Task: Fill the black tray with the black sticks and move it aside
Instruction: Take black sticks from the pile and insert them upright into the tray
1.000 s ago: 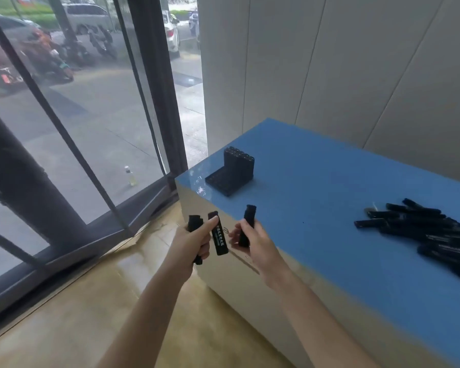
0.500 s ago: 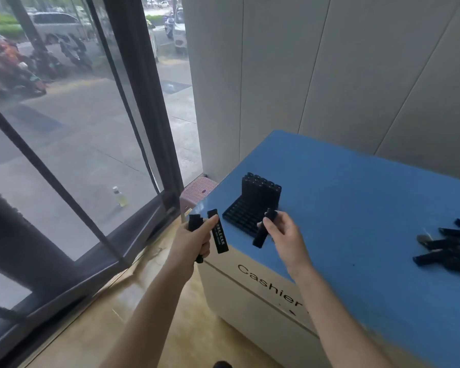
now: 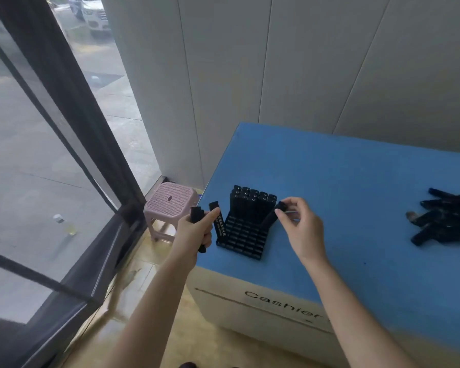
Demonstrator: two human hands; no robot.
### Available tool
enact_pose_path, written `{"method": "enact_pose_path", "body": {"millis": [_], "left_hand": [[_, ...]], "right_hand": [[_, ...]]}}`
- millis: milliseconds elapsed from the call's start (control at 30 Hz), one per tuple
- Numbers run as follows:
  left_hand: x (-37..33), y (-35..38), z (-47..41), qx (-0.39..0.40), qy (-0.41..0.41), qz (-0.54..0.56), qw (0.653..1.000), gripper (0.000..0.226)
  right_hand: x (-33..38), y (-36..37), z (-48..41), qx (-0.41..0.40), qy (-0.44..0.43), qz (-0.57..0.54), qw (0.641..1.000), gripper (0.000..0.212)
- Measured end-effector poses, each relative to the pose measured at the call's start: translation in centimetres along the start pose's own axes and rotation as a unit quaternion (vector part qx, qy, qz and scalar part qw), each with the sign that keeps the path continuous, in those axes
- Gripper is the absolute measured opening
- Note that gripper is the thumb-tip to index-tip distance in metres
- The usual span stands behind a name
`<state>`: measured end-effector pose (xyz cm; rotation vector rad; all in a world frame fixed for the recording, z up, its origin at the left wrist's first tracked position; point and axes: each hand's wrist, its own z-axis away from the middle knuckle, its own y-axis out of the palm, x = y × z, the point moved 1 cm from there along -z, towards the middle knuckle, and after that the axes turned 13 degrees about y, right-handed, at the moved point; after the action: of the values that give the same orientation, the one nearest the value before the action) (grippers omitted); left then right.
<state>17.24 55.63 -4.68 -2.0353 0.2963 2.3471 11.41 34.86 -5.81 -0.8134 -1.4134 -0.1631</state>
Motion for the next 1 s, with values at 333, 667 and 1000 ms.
{"method": "enact_pose_path", "body": {"millis": [333, 667, 1000], "left_hand": [[-0.8, -2.1, -5.5, 0.13, -0.022, -0.018, 0.991, 0.027], [-1.3, -2.8, -7.4, 0.219, -0.019, -0.032, 0.975, 0.027], [-2.0, -2.0, -6.8, 0.227, -0.021, -0.023, 0.973, 0.026]], "right_hand": [[1.0, 3.5, -0.2, -0.056, -0.011, 0.109, 0.992, 0.01], [2.7, 4.0, -0.9, 0.001, -0.009, 0.222, 0.975, 0.01], [2.8, 4.2, -0.4, -0.062, -0.039, 0.321, 0.944, 0.013]]}}
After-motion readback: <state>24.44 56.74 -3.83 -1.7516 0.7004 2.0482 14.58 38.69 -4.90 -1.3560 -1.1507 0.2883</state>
